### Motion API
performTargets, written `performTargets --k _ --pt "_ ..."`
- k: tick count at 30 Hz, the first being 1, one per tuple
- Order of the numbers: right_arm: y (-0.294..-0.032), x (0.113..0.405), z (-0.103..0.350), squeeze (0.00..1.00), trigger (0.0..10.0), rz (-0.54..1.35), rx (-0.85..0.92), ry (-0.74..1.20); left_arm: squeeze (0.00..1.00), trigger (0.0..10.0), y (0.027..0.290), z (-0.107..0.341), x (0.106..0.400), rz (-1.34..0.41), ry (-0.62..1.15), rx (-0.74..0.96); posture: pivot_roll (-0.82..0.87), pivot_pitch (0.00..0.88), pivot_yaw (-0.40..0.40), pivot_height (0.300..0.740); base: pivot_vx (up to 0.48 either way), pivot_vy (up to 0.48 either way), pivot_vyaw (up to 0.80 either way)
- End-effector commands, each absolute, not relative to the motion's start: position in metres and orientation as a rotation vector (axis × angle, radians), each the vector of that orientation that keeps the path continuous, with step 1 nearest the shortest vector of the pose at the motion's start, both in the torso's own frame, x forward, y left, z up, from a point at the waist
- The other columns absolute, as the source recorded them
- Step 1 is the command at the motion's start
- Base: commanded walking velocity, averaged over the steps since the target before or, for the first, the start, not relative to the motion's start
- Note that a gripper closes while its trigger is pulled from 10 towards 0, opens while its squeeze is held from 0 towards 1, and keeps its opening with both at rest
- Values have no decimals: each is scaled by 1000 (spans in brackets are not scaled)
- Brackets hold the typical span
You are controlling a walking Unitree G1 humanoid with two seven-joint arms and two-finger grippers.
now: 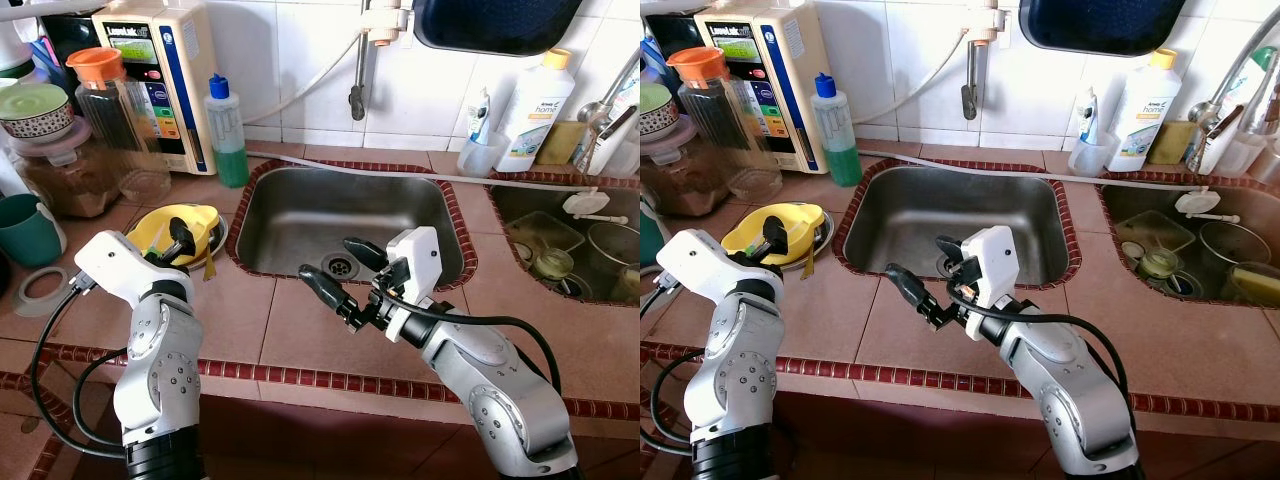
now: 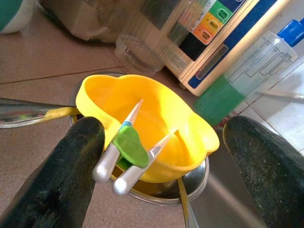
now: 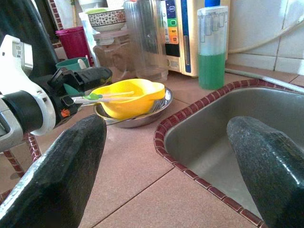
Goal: Kitchen organization
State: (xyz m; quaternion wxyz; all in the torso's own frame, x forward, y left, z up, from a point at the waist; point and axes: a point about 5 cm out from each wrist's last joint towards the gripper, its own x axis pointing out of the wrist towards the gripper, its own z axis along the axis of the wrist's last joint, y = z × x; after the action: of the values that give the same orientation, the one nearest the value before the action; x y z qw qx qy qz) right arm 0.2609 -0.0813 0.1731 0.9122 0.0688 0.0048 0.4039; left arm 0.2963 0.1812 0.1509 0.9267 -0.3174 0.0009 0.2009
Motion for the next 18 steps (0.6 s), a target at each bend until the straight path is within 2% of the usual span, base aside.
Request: performTargets --k 1,6,7,9,11,12,13,18 --pt "-80 257 176 0 10000 856 120 -3 0 10000 170 139 292 427 62 -732 -26 0 -1 740 0 0 0" --pt "-80 257 175 0 10000 859 116 -3 0 10000 170 139 294 421 62 -770 -30 0 -2 740 0 0 0" --pt "-80 257 175 0 10000 860 115 -3 0 6588 170 139 295 421 64 -789 -31 0 -2 740 0 0 0" --pt "-81 257 175 0 10000 860 113 -3 0 3176 171 138 296 427 64 -796 -32 0 -2 740 0 0 0" --pt "-81 257 175 0 10000 861 110 -4 0 510 173 137 297 428 57 -815 -33 0 -3 740 0 0 0" --pt "-81 257 175 0 10000 861 110 -4 0 510 173 137 297 428 57 -815 -33 0 -3 740 0 0 0" --pt "-81 257 175 0 10000 861 109 -5 0 0 173 137 297 427 59 -823 -33 0 -3 740 0 0 0" --pt "-81 257 175 0 10000 861 107 -7 0 0 173 138 298 428 57 -831 -33 0 -3 740 0 0 0"
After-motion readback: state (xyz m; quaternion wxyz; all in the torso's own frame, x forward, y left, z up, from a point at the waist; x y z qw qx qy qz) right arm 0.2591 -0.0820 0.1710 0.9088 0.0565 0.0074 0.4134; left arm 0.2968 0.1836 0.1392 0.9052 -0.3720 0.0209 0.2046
